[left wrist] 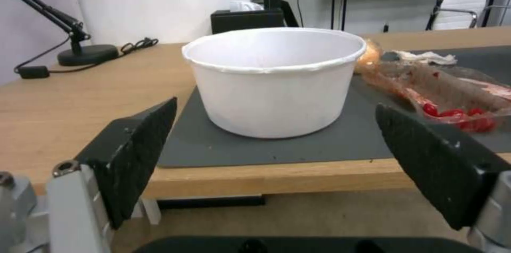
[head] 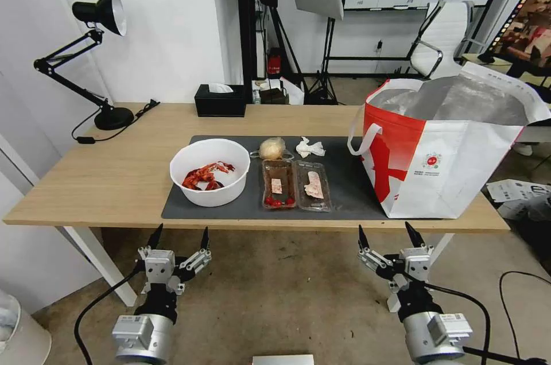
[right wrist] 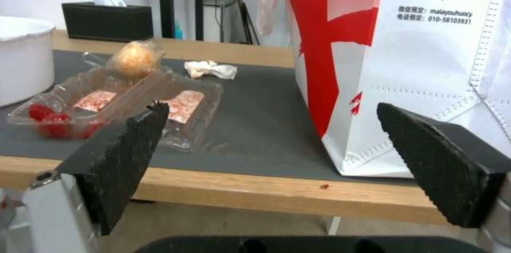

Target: Pick up the trash from the table and place it into the takeout bag.

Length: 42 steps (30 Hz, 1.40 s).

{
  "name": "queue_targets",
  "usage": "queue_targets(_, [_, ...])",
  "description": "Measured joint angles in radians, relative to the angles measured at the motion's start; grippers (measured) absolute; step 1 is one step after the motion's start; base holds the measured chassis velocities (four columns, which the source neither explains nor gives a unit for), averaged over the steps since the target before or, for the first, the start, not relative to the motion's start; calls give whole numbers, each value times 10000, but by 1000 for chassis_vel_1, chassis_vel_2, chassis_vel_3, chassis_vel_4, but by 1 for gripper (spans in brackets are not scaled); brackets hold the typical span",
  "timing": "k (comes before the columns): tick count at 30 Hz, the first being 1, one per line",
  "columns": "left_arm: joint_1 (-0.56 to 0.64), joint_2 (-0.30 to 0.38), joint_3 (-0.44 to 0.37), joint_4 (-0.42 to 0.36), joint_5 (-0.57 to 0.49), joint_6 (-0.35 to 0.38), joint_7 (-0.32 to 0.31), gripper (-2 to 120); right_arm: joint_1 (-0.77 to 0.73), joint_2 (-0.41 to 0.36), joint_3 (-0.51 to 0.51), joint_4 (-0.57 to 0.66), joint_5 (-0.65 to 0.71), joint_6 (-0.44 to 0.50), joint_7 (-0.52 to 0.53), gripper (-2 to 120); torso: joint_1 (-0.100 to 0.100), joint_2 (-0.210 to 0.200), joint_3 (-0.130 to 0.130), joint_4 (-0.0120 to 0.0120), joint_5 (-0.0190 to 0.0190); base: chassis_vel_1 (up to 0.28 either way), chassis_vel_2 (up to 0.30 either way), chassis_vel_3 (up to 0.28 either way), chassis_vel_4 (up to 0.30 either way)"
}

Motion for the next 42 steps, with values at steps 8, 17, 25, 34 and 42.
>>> queue_targets(8, [0, 0, 0, 0, 0, 0, 0, 100, 0, 0, 0, 0, 0, 0, 0, 100, 0, 0, 0, 0, 0, 0, 0, 0, 0])
queue_targets(17, [0, 0, 0, 0, 0, 0, 0, 100, 1, 0, 0, 0, 0, 0, 0, 100, 0, 0, 0, 0, 0, 0, 0, 0, 0])
queue_targets(25, [1, 0, 0, 0, 0, 0, 0, 100, 0, 0, 0, -1, 0, 0, 0, 100, 0, 0, 0, 0, 0, 0, 0, 0, 0])
queue_targets(34, [-69, 9, -65, -562, -716, 1190, -609, 100, 577, -1074, 47, 40, 1042, -1077, -76, 100, 0, 0, 0, 2, 2, 0, 0, 0, 0])
queue_targets(42, [-174, -85, -104, -1361, -1816, 2087, -1298, 100, 1858, -3419, 171, 200, 3327, -3473, -295, 100, 0, 0, 1, 1, 3, 0, 0, 0, 0])
